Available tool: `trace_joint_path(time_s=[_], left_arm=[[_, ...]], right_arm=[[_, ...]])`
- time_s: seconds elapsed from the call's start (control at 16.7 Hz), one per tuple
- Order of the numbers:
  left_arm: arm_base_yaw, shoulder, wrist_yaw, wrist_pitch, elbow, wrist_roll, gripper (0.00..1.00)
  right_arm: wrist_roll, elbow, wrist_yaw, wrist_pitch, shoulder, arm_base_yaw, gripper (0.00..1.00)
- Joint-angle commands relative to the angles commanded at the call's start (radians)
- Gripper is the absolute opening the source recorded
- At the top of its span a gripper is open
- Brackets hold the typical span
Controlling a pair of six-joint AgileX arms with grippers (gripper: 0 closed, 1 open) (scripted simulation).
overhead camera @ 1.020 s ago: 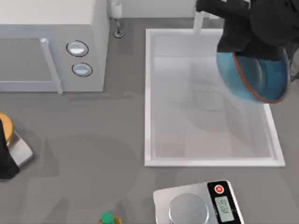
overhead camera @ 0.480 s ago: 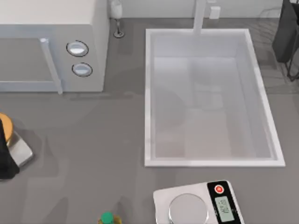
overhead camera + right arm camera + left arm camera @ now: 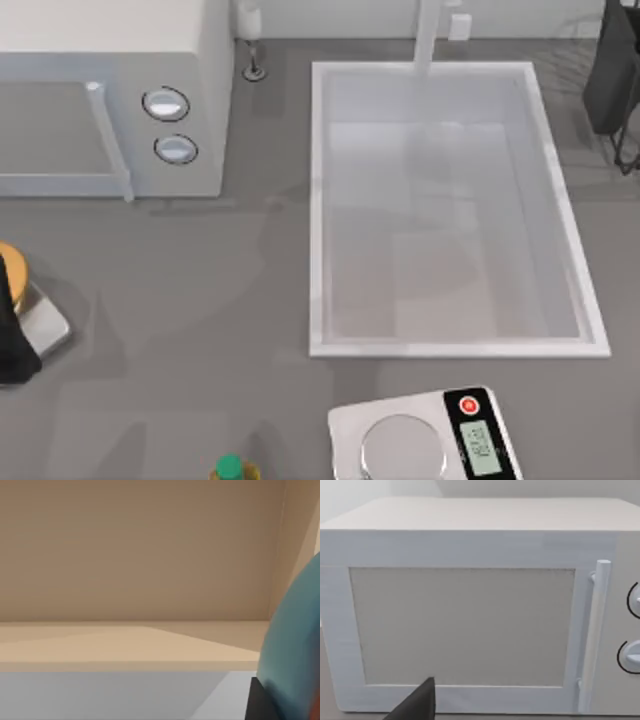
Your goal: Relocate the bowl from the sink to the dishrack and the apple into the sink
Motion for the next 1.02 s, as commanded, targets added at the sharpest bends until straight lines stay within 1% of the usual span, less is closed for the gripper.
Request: trace_joint_path(time_s=[0.24, 0.42, 0.6, 0.9, 1.02], left_arm=[[0.000, 0.000, 0.000, 0.000, 0.000, 0.000, 1.00], [0.000, 0.000, 0.000, 0.000, 0.000, 0.000, 1.00], [0.000, 0.000, 0.000, 0.000, 0.000, 0.000, 1.00], [0.000, 0.000, 0.000, 0.000, 0.000, 0.000, 1.00], [0.000, 0.000, 0.000, 0.000, 0.000, 0.000, 1.00]], right_arm=[[0.001, 0.002, 0.004, 0.000, 0.007, 0.003, 0.00], [0.000, -0.023, 0.012, 0.068, 0.060, 0.012, 0.00], [-0.002, -0.079, 0.031, 0.231, 0.163, 0.030, 0.00], [-0.002, -0.222, 0.079, 0.607, 0.361, 0.074, 0.00], [-0.002, -0.279, 0.098, 0.723, 0.423, 0.091, 0.00]])
